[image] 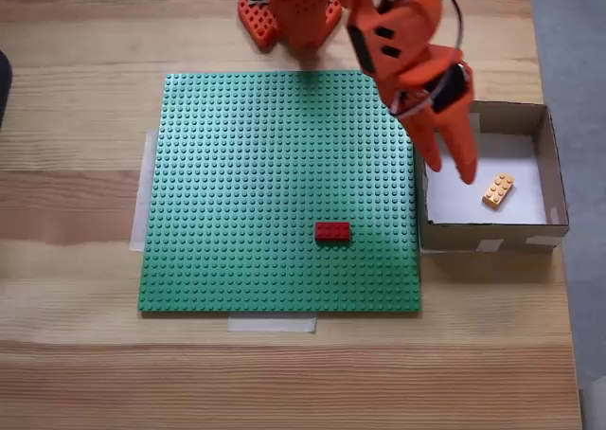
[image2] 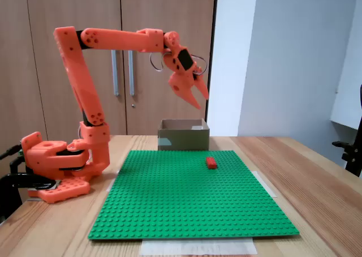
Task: Pick the yellow lego block and put it in the box.
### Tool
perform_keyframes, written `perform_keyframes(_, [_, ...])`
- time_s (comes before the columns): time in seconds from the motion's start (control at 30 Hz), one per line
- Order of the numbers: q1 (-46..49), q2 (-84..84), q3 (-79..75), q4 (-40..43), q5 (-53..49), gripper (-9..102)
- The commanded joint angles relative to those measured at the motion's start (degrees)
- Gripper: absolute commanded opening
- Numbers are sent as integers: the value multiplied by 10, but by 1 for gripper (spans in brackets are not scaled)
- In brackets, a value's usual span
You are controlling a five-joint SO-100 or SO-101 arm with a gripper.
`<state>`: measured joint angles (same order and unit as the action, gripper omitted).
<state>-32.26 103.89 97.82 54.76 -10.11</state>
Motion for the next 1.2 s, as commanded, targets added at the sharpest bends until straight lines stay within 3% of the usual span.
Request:
perform_keyframes(0.0, [31, 52, -23, 12, 10, 21])
perform_keyframes(0.47, [200, 124, -29, 65, 59, 21])
perform_keyframes(0.83, [277, 252, 112, -18, 55, 21])
perform_keyframes(1.17, [291, 390, 264, -51, 65, 20])
